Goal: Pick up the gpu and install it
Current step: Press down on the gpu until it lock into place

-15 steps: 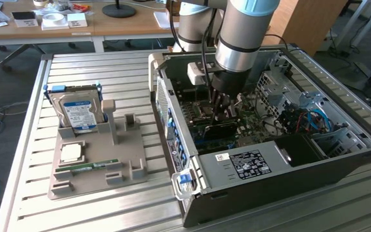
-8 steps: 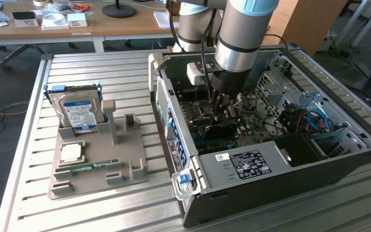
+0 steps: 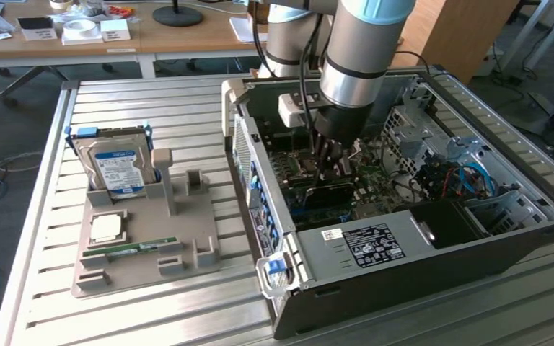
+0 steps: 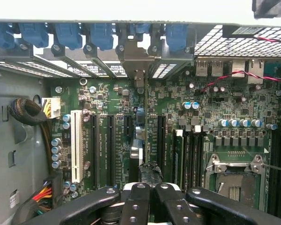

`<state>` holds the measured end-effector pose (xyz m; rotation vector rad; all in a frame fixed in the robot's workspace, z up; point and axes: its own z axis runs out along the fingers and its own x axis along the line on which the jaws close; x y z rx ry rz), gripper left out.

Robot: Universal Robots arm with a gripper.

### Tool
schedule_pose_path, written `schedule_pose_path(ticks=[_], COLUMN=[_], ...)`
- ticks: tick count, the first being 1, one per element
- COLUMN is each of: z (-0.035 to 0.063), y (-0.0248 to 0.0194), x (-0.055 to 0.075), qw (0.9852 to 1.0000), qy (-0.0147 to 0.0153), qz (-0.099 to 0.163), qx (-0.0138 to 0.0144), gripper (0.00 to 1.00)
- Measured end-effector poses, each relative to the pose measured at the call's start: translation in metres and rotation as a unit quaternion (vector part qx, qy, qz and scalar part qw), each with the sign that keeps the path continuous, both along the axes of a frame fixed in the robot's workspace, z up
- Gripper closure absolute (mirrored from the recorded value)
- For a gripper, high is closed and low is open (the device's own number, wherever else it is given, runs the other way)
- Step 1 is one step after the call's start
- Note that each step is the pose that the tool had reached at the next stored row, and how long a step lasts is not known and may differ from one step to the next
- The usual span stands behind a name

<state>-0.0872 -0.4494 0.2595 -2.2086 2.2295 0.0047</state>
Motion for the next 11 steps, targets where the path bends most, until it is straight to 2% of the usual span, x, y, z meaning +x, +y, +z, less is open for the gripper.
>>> schedule_pose_path(ticks=[11], z=[-0.0012], y=[0.0001], x=[-0.0002], qw=[1.0], qy=[-0.0001], qz=[0.0], qx=[0.0002], gripper=[0.89])
